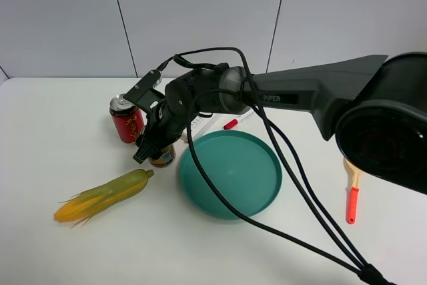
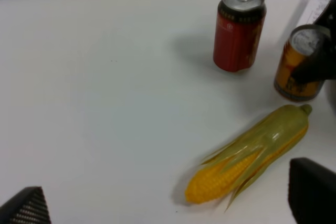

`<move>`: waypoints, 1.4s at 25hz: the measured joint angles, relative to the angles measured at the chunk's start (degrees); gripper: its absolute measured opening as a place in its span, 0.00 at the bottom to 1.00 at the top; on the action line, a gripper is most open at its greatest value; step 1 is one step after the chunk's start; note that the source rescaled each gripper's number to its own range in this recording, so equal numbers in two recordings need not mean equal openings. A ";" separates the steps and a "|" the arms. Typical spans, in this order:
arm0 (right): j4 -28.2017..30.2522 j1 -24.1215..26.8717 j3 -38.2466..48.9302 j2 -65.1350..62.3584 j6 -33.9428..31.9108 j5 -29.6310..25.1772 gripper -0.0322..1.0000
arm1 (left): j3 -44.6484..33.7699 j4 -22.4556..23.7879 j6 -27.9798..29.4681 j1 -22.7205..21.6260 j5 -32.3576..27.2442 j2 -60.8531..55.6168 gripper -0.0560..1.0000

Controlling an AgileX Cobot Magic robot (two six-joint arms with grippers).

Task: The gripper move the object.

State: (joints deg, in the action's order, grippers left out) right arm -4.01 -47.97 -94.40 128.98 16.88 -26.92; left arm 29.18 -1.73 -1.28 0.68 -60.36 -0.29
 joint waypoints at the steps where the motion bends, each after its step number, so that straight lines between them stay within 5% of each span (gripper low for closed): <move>1: 0.00 0.00 0.00 0.00 0.00 0.00 0.03 | 0.00 0.00 0.00 0.00 0.00 0.00 1.00; 4: 0.00 0.00 0.00 0.00 0.00 0.00 0.07 | 0.00 0.00 0.00 0.00 0.00 0.00 1.00; 5: 0.00 0.00 -0.05 0.00 0.00 0.00 0.18 | 0.00 0.00 0.00 0.00 0.00 0.00 1.00; 8: 0.00 0.00 -0.06 0.00 -0.07 0.00 0.73 | 0.00 0.00 0.00 0.00 0.00 0.00 1.00; 11: 0.05 0.00 -0.11 0.00 -0.07 -0.18 0.92 | 0.00 0.00 0.00 0.00 0.00 0.00 1.00; 18: 0.11 0.00 -0.11 -0.40 -0.01 -2.25 0.97 | 0.00 0.00 0.00 0.00 0.00 0.00 1.00; 35: 0.06 0.00 -0.24 -21.63 -0.02 -33.37 0.97 | 0.00 0.00 0.00 0.00 0.00 0.00 1.00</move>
State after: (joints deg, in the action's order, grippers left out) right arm -3.95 -47.97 -94.64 107.36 16.86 -60.29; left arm 29.18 -1.73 -1.28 0.68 -60.36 -0.29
